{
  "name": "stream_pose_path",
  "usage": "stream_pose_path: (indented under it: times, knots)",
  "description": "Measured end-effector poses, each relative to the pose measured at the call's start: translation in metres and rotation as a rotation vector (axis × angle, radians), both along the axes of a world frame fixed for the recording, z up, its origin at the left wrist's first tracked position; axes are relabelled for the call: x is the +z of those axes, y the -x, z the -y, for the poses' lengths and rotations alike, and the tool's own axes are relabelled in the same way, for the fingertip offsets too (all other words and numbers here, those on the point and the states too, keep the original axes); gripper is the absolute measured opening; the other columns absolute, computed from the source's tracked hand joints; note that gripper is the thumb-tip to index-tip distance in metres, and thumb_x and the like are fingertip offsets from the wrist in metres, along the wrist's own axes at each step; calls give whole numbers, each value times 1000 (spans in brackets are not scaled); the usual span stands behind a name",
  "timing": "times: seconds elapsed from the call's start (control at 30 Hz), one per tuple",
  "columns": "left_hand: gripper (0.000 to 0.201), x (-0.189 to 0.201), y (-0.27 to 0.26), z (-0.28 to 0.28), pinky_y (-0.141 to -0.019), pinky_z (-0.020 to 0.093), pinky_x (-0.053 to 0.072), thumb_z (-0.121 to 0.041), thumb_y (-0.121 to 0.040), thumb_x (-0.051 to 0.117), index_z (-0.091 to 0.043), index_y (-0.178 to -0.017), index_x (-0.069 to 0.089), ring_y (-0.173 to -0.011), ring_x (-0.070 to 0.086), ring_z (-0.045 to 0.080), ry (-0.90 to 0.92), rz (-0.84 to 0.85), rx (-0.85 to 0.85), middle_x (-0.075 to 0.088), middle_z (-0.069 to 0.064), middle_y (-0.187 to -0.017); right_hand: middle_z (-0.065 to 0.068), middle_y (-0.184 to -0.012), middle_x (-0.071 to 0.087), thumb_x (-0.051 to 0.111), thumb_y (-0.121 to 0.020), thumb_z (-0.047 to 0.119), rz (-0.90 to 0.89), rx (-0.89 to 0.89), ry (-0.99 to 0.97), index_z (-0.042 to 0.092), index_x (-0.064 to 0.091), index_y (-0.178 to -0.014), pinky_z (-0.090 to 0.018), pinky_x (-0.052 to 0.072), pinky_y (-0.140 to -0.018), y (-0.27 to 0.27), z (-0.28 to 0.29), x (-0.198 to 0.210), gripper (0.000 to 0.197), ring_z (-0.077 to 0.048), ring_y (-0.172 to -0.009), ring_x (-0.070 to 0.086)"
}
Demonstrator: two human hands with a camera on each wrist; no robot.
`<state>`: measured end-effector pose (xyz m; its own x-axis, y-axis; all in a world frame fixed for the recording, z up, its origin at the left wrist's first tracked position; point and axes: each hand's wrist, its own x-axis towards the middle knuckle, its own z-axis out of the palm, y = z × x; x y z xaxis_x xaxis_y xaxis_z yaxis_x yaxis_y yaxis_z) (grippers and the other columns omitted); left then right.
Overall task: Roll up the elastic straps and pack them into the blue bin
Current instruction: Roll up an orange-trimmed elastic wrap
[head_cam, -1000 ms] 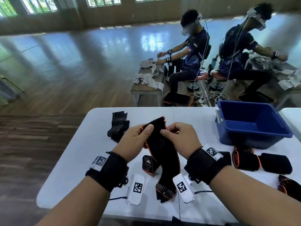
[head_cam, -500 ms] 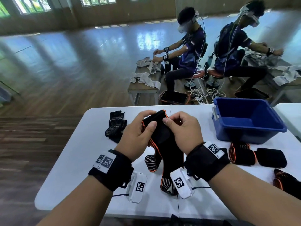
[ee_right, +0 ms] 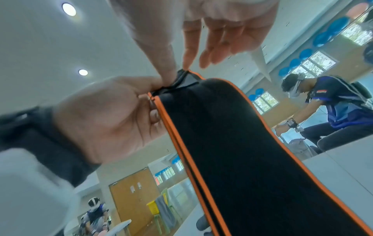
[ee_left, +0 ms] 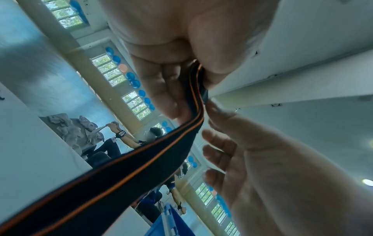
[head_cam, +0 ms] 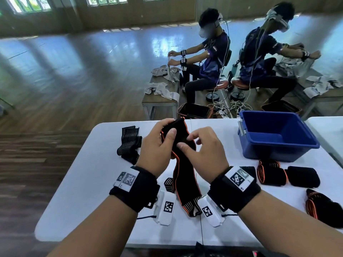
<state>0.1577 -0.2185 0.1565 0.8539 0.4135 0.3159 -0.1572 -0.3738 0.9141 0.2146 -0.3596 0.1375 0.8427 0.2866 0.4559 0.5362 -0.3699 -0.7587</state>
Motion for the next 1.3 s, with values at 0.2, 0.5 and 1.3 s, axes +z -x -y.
stream_pose_path:
  times: [0.2, 0.5, 1.3]
  knots:
    - [50, 6, 6, 2, -73, 34, 61, -49, -105, 32, -26, -138, 60, -77, 72, 22, 53, -8, -131, 74, 8, -98, 9, -103, 57, 80, -72, 47, -12, 86, 36, 22, 63, -105, -19, 47, -76, 5, 0, -1, 45, -4, -93, 56]
    - [32, -10, -1, -6, -74, 20, 50, -18, -95, 63, -33, -124, 63, -90, 59, 10, -197, 49, 14, 59, -6, -111, 2, -83, 69, 50, -94, 31, -68, 19, -140, 16, 68, -96, -43, 52, -75, -3, 13, 11, 24, -19, -80, 62]
    - [15, 22, 1, 2, -63, 26, 48, -6, -90, 66, -14, -101, 60, -68, 53, 13, 137, 16, -246, 56, 2, -78, 10, -96, 62, 64, -92, 6, -351, 196, -303, 20, 60, -127, -35, 57, -70, -9, 32, 29, 37, -21, -71, 69]
